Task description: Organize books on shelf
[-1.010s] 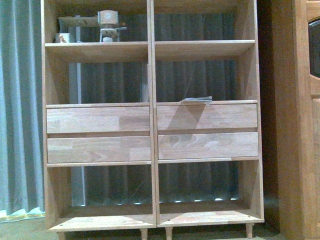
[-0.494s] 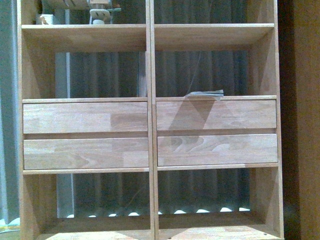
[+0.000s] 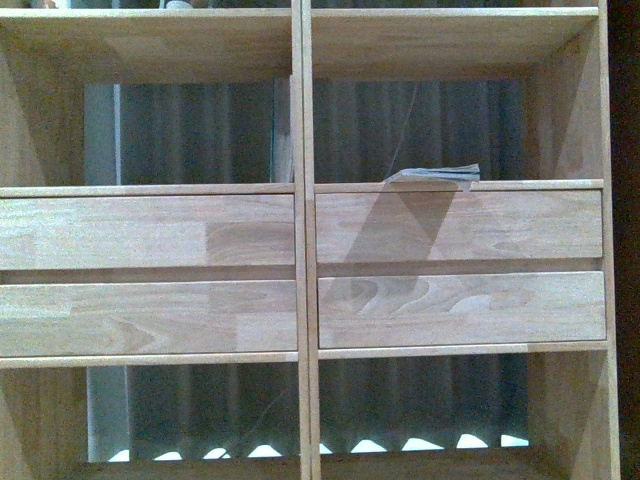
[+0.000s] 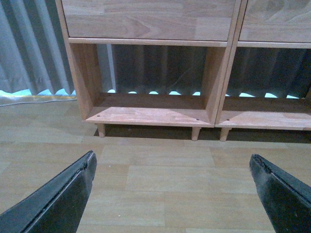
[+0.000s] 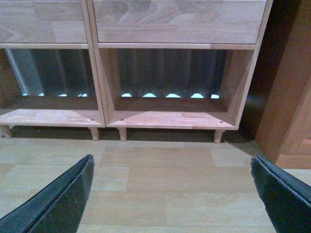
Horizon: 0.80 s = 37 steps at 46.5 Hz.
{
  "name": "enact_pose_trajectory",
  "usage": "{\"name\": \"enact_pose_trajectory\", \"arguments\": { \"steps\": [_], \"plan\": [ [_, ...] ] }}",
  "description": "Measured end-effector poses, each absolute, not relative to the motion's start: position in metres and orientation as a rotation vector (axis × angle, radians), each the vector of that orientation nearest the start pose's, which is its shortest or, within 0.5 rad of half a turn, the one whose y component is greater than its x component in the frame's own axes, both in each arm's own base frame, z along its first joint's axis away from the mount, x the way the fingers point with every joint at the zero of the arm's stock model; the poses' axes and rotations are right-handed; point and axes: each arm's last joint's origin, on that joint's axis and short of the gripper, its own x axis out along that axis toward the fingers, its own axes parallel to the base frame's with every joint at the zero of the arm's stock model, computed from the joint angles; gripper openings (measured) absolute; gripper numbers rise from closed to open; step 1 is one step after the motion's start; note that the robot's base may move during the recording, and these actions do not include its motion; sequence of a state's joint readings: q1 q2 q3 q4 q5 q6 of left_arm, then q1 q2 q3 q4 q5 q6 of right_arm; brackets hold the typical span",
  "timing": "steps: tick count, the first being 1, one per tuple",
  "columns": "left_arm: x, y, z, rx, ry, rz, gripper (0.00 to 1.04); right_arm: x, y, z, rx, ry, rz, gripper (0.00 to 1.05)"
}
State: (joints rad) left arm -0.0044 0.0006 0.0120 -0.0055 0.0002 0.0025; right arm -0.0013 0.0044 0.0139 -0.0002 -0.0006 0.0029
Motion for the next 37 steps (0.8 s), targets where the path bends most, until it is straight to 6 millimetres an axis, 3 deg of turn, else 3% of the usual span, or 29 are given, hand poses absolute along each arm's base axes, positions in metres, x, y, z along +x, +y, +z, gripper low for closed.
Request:
{"name": "enact_pose_trajectory", "arguments": {
  "steps": [37],
  "plan": [
    [0.097, -0.0004, 0.167, 0.002, -0.006, -0.004, 0.97, 0.0971, -0.0001, 0.1679, 0.003, -0.009, -0.001, 0.98]
  ]
}}
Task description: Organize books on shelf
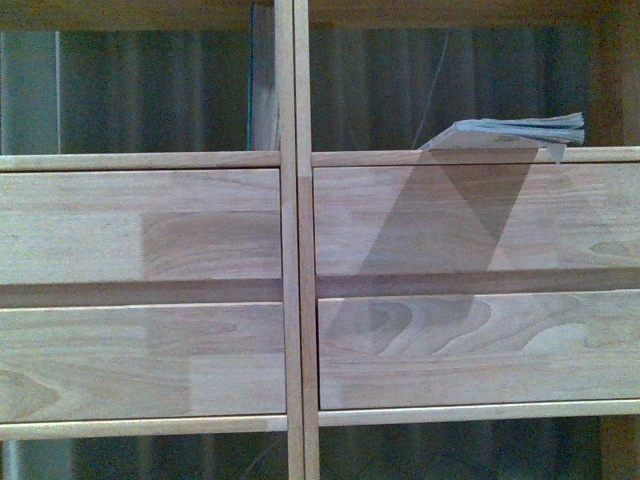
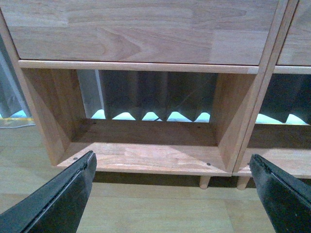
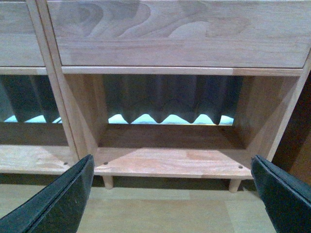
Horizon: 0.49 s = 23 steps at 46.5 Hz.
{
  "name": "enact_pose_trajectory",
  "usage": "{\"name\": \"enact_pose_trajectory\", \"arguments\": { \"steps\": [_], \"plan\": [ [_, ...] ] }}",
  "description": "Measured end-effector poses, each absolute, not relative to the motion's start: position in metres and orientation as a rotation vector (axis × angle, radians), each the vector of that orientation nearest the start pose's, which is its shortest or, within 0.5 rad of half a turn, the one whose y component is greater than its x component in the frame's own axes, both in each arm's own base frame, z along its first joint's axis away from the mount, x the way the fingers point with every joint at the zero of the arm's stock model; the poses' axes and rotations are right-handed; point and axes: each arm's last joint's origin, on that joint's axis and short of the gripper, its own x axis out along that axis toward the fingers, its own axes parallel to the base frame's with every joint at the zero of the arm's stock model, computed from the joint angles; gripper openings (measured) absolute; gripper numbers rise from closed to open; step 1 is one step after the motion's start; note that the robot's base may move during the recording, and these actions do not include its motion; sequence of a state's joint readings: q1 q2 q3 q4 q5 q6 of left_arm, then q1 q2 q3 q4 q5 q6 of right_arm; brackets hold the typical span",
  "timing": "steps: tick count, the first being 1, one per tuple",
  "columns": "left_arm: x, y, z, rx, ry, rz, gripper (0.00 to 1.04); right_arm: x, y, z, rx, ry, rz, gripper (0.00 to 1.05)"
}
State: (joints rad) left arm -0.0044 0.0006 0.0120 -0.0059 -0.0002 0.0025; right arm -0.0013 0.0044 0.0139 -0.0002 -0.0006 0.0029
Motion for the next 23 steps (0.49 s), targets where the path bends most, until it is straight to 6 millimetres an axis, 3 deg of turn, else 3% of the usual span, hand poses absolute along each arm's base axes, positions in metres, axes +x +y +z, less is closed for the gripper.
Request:
{"name": "enact_pose_trajectory", "arguments": {
  "steps": [23],
  "plan": [
    [0.097, -0.0004, 0.167, 0.002, -0.006, -0.005, 0.97, 0.0971, -0.0001, 0.1679, 0.003, -0.009, -0.001, 0.98]
  ]
}}
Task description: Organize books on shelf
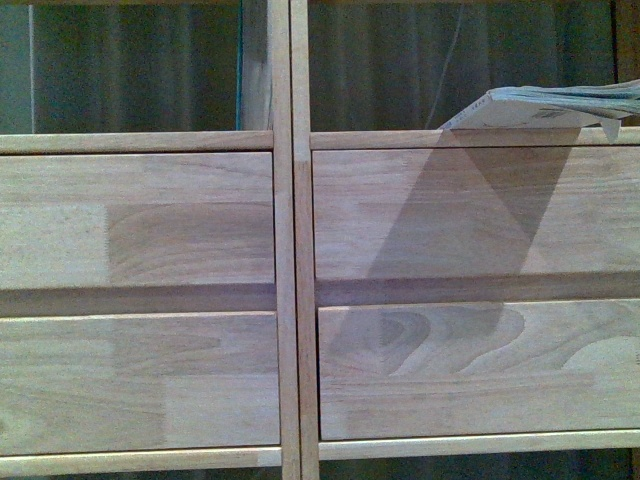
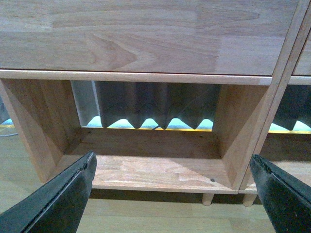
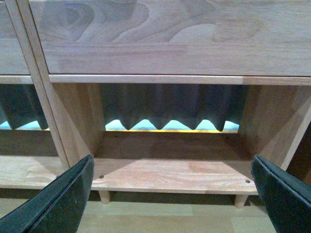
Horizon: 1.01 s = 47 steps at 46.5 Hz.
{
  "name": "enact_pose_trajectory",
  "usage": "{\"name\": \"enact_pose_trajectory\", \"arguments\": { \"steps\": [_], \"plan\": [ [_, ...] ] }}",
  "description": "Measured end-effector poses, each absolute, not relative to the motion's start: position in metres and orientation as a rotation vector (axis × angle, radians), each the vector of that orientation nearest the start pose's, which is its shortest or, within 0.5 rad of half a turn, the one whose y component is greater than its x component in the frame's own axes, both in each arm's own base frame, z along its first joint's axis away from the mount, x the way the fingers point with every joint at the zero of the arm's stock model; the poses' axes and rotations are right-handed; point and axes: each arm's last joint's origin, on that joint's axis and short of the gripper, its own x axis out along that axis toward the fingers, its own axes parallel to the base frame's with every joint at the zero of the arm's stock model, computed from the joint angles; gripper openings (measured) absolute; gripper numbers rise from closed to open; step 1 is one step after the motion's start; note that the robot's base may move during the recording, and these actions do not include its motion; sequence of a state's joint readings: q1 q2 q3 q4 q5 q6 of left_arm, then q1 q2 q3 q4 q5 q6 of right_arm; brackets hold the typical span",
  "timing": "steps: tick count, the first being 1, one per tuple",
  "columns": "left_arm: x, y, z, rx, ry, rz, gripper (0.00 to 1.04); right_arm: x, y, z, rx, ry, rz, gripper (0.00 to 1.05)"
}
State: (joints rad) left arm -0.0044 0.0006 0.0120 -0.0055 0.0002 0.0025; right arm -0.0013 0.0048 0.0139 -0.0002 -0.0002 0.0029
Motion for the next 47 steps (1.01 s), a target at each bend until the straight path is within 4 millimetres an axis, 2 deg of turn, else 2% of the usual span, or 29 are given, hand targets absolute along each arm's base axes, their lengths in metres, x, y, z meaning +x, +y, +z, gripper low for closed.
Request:
{"name": "enact_pose_trajectory", "arguments": {
  "steps": [47],
  "plan": [
    [0.097, -0.0004, 0.167, 0.003, -0.006, -0.005, 0.97, 0.0971, -0.0001, 0.1678, 0.003, -0.009, -0.001, 0.98]
  ]
}}
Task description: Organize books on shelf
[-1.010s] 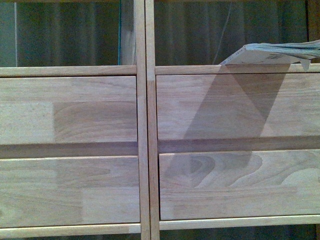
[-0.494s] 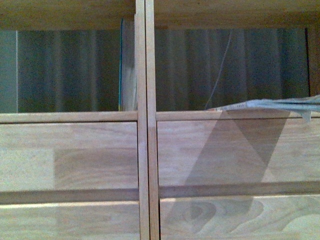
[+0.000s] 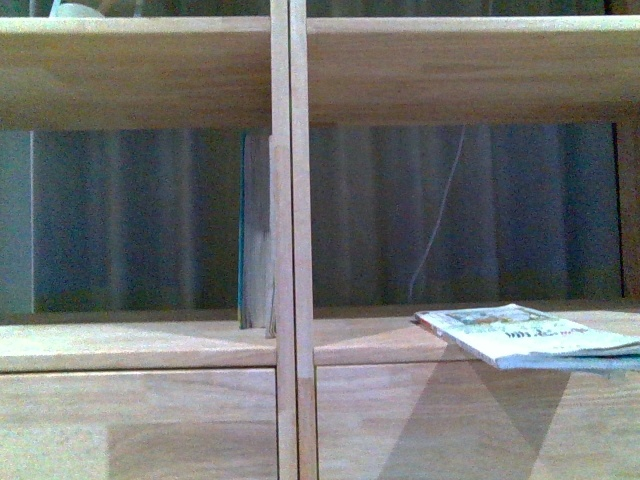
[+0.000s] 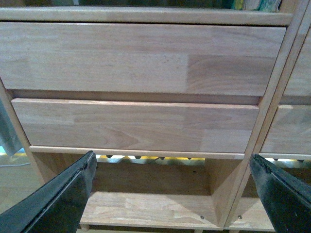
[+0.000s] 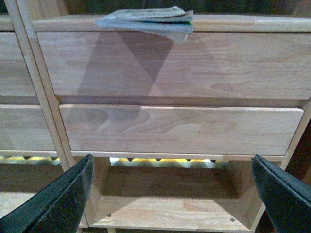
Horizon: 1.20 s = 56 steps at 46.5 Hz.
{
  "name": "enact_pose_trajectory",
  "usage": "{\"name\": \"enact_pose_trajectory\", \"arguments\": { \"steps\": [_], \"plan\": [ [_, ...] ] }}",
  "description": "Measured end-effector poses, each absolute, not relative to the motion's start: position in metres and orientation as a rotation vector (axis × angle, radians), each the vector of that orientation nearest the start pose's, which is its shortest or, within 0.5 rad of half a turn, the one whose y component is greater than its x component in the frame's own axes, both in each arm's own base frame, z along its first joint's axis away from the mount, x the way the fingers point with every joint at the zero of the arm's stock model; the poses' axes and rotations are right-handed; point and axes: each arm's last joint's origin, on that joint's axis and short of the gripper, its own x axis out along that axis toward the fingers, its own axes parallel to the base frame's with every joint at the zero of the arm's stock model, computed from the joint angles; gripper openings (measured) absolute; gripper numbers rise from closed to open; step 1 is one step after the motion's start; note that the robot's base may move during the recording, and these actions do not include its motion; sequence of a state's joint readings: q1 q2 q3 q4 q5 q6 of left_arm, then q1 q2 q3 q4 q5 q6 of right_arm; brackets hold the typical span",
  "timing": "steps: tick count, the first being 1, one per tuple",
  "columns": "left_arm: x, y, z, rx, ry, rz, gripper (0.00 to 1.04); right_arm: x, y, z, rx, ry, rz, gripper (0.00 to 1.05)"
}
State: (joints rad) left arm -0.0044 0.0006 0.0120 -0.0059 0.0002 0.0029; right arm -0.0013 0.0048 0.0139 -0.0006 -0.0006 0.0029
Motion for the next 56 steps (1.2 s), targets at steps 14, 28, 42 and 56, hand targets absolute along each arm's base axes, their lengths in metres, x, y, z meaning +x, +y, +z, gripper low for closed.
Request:
{"name": "enact_pose_trajectory", "arguments": {
  "steps": [14, 28, 42, 56],
  "plan": [
    [0.097, 0.0, 0.167, 0.002, -0.006, -0.004, 0.97, 0.097, 0.0, 0.169, 0.021, -0.024, -0.107, 0.98],
    [0.097, 0.0, 0.167, 0.002, -0.006, -0.005, 0.97, 0.122, 0.008, 0.189, 0.121, 0.007, -0.139, 0.98],
    [0.097, 0.0, 0.167, 0.002, -0.006, -0.005, 0.97, 0.217, 0.013, 0.217, 0.712, 0.399, -0.165, 0.98],
    [0.097, 0.0, 0.167, 0.002, -0.006, -0.005, 0.97, 0.277, 0.019, 0.237, 1.157, 0.457, -0.205, 0.98]
  ]
}}
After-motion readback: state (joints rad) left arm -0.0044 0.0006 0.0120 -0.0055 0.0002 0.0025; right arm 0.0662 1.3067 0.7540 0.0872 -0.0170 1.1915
